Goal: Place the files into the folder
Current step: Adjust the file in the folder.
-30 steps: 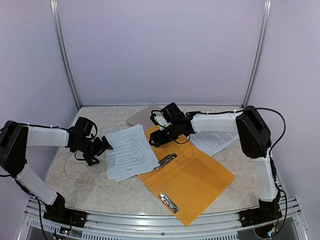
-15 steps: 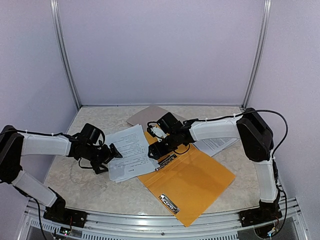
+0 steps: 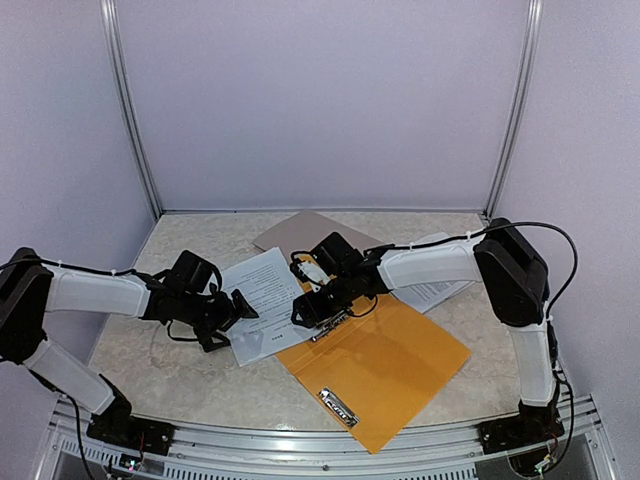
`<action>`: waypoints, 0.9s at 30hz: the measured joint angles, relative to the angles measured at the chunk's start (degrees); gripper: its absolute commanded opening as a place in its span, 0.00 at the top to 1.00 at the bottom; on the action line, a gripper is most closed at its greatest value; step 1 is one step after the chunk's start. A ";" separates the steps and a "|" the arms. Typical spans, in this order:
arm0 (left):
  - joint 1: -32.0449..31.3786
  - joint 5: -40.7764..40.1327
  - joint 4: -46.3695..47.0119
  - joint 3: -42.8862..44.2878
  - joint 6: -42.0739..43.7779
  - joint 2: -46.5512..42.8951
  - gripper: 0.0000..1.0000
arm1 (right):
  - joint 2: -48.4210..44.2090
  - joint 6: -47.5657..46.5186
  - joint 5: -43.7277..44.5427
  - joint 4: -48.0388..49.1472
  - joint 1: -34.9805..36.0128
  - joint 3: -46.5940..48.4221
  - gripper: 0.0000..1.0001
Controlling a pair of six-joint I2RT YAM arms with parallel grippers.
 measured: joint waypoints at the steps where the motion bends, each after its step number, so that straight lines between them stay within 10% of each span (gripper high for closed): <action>1: -0.07 -0.04 0.00 0.00 -0.09 0.00 0.01 | -0.04 0.09 0.00 0.02 0.00 -0.02 0.26; 27: 10.40 -7.50 -9.90 -1.14 4.55 -5.07 0.01 | 1.44 3.67 -4.11 3.69 -3.91 1.01 0.39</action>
